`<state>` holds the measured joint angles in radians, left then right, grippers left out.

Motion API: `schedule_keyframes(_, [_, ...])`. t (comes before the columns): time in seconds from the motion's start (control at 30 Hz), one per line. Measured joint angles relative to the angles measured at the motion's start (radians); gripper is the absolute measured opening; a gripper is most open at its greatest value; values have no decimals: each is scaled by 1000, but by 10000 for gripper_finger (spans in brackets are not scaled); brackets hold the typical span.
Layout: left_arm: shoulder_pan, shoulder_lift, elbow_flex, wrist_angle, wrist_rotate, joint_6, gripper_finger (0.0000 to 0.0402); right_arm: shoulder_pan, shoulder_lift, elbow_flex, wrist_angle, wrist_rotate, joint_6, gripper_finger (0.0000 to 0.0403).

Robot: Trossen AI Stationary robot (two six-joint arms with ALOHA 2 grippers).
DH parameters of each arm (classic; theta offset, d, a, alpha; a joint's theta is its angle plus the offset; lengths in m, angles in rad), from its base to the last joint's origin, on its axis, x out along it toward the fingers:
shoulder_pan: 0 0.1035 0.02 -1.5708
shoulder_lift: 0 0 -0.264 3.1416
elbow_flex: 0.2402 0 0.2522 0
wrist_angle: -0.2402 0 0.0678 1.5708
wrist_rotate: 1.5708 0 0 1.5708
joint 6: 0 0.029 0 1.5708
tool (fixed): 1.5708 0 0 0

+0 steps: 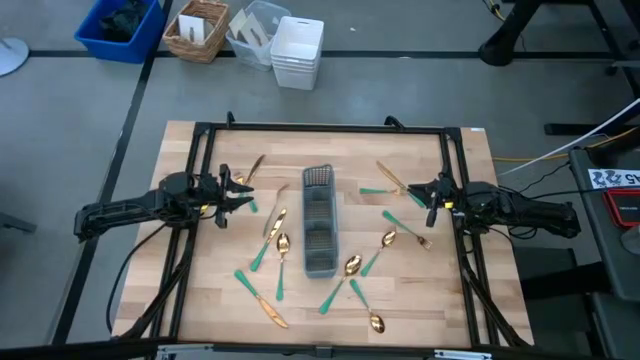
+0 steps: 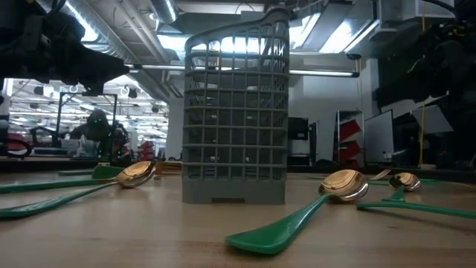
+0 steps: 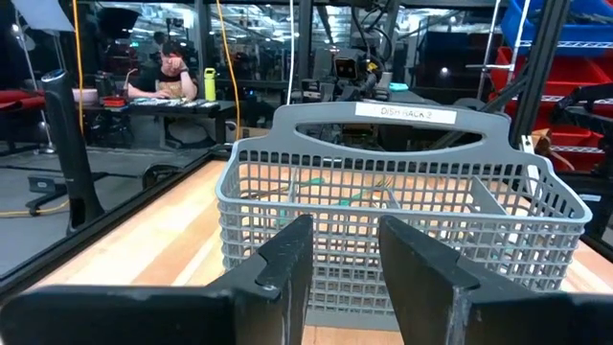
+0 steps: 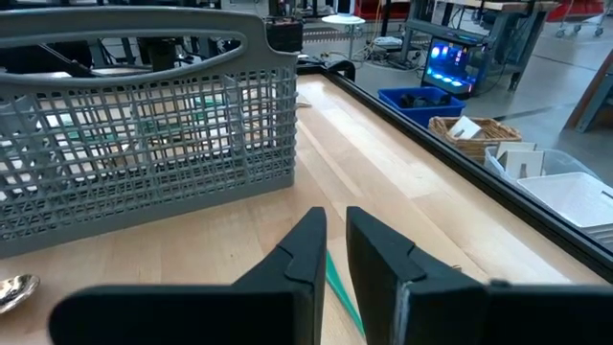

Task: Sort silverware
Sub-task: Put the green fork into the utensil rack

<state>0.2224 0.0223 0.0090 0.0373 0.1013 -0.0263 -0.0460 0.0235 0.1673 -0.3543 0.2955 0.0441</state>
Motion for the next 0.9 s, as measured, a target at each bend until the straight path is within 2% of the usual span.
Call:
schedule_keyframes(0.1, [0,0,0,10,0,-56,115,0,0,0,34,0,1,49])
schedule_keyframes(0.33, [1,0,11,130,-83,-435,115,0,0,0,153,0,2,49])
schedule_keyframes(0.53, [0,30,113,114,-86,-490,115,0,1,0,179,0,2,49])
schedule_keyframes(0.67, [0,112,246,-17,-90,-484,115,0,1,0,180,0,3,49])
schedule_keyframes(0.9, [1,359,548,-484,-171,-609,115,0,1,0,180,0,3,49])
